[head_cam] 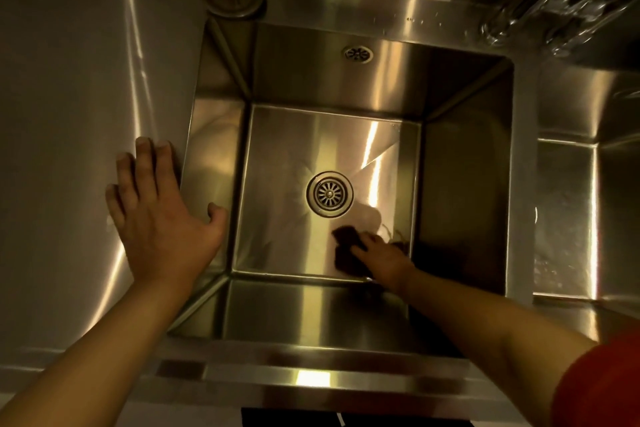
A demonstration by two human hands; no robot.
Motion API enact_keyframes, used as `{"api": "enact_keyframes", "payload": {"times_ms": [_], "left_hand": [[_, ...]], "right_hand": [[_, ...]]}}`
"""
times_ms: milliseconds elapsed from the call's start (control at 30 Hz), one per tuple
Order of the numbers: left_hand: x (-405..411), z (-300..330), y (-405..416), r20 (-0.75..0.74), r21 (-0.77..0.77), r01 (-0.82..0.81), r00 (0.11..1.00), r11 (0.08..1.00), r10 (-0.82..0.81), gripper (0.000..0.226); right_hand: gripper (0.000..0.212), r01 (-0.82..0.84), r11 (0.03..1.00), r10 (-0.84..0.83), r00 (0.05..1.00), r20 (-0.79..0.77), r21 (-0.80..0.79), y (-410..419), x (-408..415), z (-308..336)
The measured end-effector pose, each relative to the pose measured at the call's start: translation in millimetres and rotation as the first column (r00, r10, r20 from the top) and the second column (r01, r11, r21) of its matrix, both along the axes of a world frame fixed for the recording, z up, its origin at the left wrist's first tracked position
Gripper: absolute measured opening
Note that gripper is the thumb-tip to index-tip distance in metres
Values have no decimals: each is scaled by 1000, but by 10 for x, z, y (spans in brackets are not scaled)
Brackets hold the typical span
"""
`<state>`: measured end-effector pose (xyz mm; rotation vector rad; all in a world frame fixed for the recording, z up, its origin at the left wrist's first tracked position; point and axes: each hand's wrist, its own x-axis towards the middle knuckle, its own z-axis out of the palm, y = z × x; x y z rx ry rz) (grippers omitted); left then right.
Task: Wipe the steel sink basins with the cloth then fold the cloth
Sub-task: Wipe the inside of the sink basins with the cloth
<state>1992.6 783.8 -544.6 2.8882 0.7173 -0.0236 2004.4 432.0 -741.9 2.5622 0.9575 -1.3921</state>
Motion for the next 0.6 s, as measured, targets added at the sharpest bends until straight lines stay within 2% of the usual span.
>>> {"api": "enact_keyframes", "payload": {"times_ms": [100,233,333,467,600], "left_hand": [[-11,-6,3,-11,6,-4,1000,1000,4,108],[-10,-13,6,-22,6,4,1000,1000,-4,108],[-4,-7,0,-32,12,-9,999,1000,10,110],[1,1,-4,-42,15,-5,999,1000,5,110],[1,-3,1,-61,22,-6,998,1000,7,109]], "right_hand": [[69,-99,995,99,995,-18,-2,102,-100,37],[74,-94,995,95,995,-30,22,158,-128,64],[70,-58,994,62,997,-35,92,312,-169,35],[58,-64,975,68,998,-14,212,815,-189,2],[61,-38,956,35,999,16,292,1506,-88,-144]]}}
